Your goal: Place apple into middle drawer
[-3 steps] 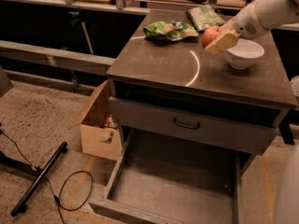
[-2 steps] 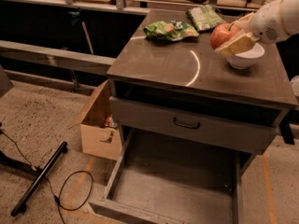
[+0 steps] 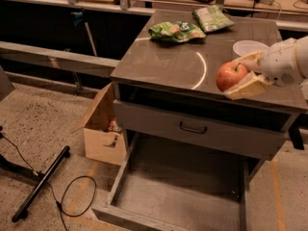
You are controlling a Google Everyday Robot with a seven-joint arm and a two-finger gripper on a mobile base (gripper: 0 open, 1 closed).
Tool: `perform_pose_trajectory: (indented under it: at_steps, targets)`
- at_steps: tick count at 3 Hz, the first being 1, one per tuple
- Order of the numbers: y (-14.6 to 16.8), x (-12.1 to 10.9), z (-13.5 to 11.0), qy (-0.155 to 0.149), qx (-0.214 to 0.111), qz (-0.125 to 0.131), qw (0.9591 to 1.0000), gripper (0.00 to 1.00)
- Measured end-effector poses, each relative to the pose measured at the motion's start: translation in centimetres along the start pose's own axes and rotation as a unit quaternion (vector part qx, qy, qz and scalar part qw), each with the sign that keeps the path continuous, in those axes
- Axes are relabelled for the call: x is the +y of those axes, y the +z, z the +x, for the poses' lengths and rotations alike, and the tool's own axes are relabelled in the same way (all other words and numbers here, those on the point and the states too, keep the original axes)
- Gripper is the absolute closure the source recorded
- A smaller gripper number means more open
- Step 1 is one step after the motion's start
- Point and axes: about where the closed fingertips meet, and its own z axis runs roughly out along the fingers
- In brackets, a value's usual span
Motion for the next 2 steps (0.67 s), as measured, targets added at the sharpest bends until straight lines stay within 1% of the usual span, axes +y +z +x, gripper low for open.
perform_pose_trajectory:
  at_steps: [1, 2]
  targets:
    - [-0.22, 3.15, 1.84, -0.001, 0.012, -0.022, 0.9997, 1.00]
    - [-0.21, 3.15, 1.84, -0.001, 0.012, -0.022, 0.9997, 1.00]
